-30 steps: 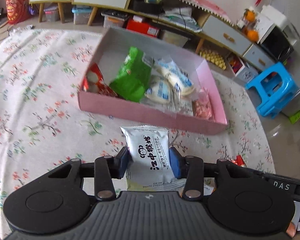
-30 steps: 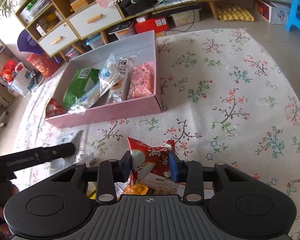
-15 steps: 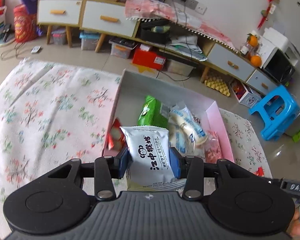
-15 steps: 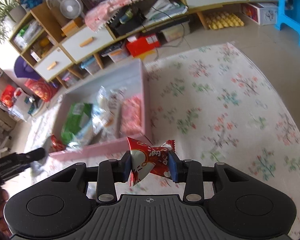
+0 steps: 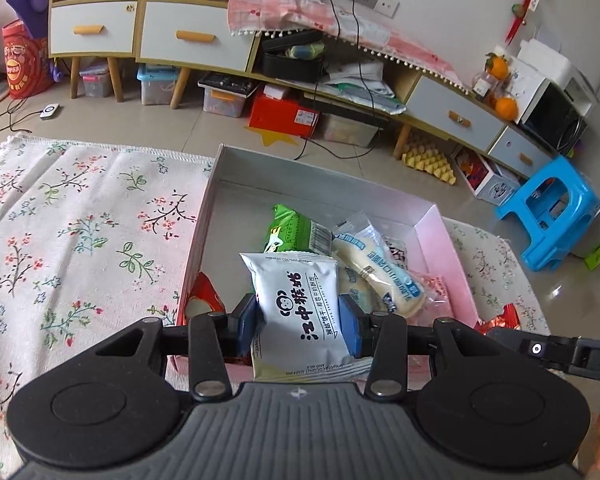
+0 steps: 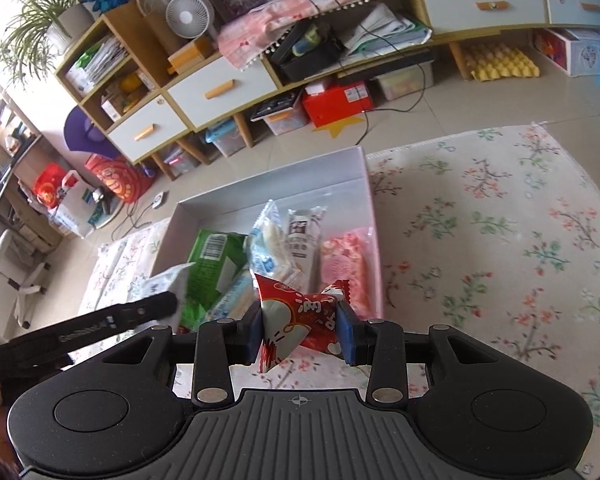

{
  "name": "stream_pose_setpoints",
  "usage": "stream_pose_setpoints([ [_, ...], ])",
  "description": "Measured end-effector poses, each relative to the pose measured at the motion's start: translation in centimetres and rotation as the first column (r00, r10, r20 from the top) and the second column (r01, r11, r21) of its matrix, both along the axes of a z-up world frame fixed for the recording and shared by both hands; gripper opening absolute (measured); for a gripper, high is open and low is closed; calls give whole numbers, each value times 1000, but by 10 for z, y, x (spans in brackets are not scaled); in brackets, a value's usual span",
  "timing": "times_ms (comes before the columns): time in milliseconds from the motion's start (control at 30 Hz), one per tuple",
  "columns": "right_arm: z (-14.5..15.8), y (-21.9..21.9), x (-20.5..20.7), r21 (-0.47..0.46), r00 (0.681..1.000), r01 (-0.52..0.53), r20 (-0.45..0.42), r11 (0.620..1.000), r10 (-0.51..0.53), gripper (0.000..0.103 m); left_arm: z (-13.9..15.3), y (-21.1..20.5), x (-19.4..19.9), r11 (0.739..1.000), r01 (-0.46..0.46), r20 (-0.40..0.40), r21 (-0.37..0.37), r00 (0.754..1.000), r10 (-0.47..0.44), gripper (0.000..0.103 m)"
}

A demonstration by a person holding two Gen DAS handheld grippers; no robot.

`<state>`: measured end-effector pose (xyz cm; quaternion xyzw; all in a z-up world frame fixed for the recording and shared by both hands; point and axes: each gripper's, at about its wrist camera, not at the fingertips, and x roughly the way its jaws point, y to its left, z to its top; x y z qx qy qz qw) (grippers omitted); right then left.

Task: Organize snacks
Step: 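Carry both held snacks into the pink box and open both grippers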

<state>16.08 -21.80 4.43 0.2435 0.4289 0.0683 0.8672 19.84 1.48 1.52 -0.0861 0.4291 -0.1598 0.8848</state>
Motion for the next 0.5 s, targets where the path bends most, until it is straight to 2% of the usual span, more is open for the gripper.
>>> stream_pose_setpoints([
  [267, -14, 23, 17, -156, 1000, -20, -8, 988, 19, 37, -4, 2, 3, 998, 1, 30, 63, 1000, -3, 40],
  [400, -21, 23, 21, -124, 1000, -13, -20, 992, 11, 38, -4, 4, 5, 996, -8, 61, 87, 998, 2, 40],
  [500, -23, 21, 21, -81, 1000, -3, -10, 997, 2, 42, -5, 3, 5, 996, 0, 75, 88, 997, -6, 41],
])
